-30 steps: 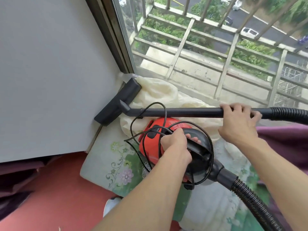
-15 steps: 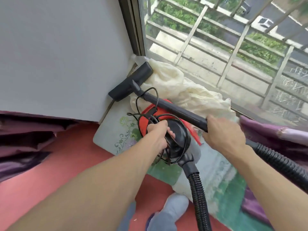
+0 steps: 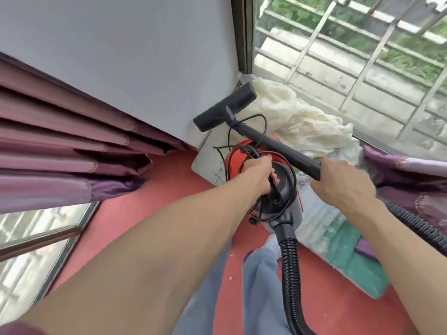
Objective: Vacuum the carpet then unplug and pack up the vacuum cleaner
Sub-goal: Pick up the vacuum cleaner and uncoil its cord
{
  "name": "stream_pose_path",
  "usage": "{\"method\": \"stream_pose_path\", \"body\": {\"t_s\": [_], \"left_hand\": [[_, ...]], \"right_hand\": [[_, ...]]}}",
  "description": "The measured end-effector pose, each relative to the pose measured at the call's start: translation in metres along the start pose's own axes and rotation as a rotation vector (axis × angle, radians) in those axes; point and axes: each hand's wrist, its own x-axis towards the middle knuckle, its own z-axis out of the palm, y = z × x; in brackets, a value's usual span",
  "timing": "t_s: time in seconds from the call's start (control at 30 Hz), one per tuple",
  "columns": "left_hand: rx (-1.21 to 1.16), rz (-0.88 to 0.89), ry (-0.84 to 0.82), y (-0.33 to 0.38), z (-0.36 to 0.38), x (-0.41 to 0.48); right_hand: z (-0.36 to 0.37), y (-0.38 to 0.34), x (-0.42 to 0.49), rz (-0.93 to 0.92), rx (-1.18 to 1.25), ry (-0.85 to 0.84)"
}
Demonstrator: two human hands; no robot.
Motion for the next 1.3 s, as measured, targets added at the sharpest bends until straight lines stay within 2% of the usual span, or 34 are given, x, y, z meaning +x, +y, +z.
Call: {"method": "stream_pose_path", "body": {"t_s": [0.23, 0.53, 0.67, 0.83, 0.97, 1.1, 1.3], "left_hand": [[0.049, 0.046, -0.027, 0.005, -0.014, -0.107], [0.251, 0.235, -0.136, -0.008, -0.035, -0.239], [0.400, 0.291, -0.229, -0.022, -0.039, -0.271], [0.659, 0.397, -0.294, -0.054, -0.043, -0.279], [0.885, 0.481, -0.362, -0.095, -0.046, -0.282], [1.079, 0.483, -0.431, -0.142, -0.051, -0.281], [1.288, 0.440, -0.454, -0.239, -0.062, -0.274]], "right_hand": [[-0.067, -0.009, -0.084, -0.005, -0.009, 0.045], [-0.134, -0.012, -0.208, 0.064, 0.199, 0.068], [-0.135, -0.011, -0.268, 0.179, 0.291, 0.073], [-0.098, -0.024, -0.334, 0.371, 0.373, 0.159], [-0.056, -0.034, -0.383, 0.538, 0.565, 0.149], [-0.017, -0.040, -0.427, 0.665, 0.873, 0.117], [0.059, -0.044, -0.499, 0.913, 1.154, 0.119]]}}
